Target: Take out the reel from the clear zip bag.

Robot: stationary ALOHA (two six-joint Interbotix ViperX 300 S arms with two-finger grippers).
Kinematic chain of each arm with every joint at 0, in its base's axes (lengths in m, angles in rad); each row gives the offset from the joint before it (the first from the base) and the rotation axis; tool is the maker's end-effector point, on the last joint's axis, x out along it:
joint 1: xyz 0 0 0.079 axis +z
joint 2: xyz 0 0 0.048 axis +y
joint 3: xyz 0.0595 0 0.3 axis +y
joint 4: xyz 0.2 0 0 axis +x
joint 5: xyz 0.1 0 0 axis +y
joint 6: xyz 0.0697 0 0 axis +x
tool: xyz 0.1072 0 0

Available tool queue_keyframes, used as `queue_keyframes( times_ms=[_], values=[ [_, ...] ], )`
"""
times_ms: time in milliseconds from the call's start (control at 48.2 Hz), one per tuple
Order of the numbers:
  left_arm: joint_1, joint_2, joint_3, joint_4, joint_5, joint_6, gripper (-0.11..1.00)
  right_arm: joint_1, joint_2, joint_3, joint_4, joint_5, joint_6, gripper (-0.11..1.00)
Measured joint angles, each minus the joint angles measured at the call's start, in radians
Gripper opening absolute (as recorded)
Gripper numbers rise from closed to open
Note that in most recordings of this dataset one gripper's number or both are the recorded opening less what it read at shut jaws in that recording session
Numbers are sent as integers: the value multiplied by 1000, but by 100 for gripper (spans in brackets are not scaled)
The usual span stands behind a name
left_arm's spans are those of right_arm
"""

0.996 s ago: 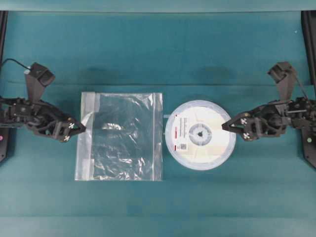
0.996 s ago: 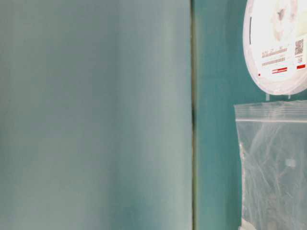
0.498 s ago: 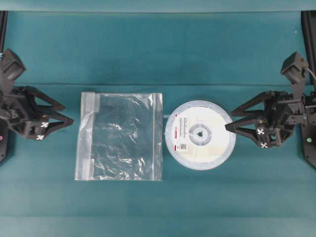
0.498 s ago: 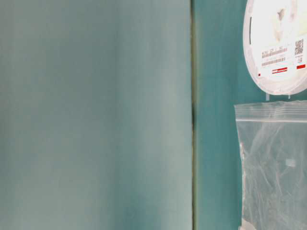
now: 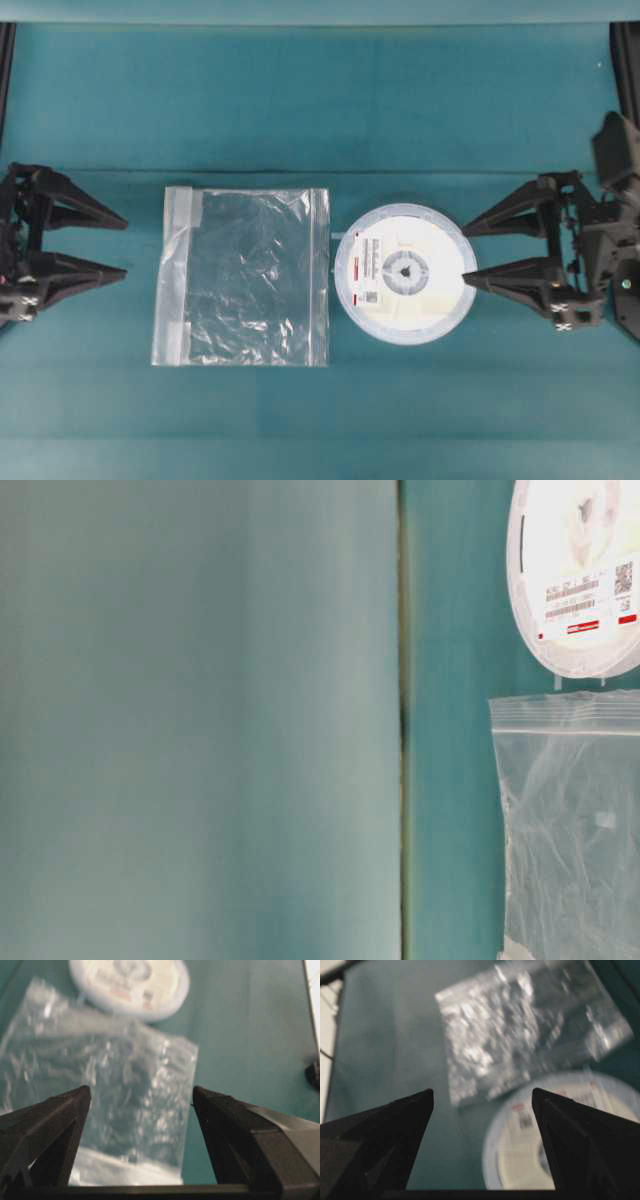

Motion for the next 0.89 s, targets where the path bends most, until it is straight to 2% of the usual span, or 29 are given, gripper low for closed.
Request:
queue_keyframes(
  times_ms=[166,456,622,892],
  values=[
    [-2,-40,-17,0,2,51,89,28,-103,-5,2,3,-74,94],
    [-2,-98,-31,3,5,118,89,40,-245,-9,0,104,-170,94],
    [-2,-124,-40,3,6,147,89,32,-284,-9,0,121,-186,94],
    [-2,-138,-41,3,15,149,89,29,-295,-9,0,123,-186,94]
  ],
)
